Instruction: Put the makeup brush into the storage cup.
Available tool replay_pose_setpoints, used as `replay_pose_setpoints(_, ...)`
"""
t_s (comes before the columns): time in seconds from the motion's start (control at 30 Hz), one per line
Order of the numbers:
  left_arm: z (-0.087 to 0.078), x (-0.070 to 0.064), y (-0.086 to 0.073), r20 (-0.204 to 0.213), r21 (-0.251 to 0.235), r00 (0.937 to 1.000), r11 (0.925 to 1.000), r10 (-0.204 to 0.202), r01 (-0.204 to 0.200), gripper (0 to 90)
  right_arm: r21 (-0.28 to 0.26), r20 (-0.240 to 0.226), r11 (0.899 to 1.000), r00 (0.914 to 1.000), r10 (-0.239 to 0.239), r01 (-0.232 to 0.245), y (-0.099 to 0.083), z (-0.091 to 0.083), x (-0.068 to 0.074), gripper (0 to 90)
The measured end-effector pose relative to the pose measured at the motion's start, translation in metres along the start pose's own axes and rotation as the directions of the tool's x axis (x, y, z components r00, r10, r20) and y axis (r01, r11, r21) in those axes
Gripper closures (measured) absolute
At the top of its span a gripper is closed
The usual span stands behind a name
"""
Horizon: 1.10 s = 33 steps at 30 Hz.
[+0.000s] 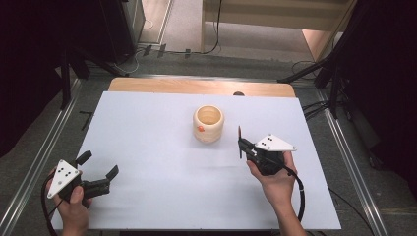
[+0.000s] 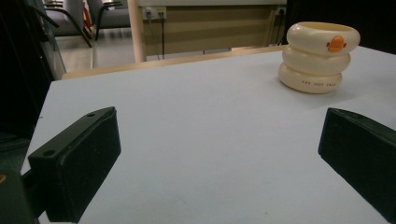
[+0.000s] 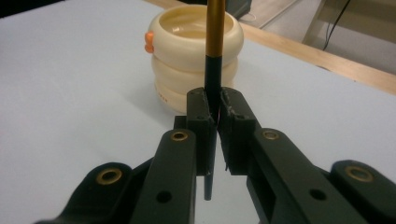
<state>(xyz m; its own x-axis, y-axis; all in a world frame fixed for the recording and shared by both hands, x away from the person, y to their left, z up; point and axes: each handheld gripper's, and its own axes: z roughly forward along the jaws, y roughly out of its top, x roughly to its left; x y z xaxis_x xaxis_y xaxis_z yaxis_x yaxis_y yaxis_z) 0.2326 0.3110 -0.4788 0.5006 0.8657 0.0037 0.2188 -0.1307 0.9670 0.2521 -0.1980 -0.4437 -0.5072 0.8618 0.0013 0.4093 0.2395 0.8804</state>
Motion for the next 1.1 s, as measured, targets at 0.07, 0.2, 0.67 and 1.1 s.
replay_pose_setpoints(0.07, 0.000, 0.000, 0.000, -0.001, -0.002, 1.0000, 1.0000, -0.003, 0.003, 0.0, -0.057, -0.007, 0.998, 0.9999, 0.012, -0.013, -0.003, 0.000, 0.000, 84.2)
replay_pose_setpoints(0.2, 0.000, 0.000, 0.000, 0.001, -0.001, 1.0000, 1.0000, -0.001, 0.001, 0.0, -0.076, -0.016, 0.996, 0.9990, 0.042, -0.043, -0.007, 0.003, -0.003, 84.2)
replay_pose_setpoints(0.67, 0.000, -0.003, -0.001, -0.001, 0.001, 1.0000, 1.0000, -0.005, 0.005, 0.0, -0.169, -0.029, 0.984, 0.9981, 0.055, -0.059, -0.003, 0.008, -0.003, 84.2)
replay_pose_setpoints(1.1, -0.001, -0.003, -0.001, 0.004, -0.001, 1.0000, 1.0000, -0.008, 0.008, 0.0, -0.212, -0.029, 0.976, 0.9987, 0.041, -0.046, 0.025, 0.012, -0.006, 84.2)
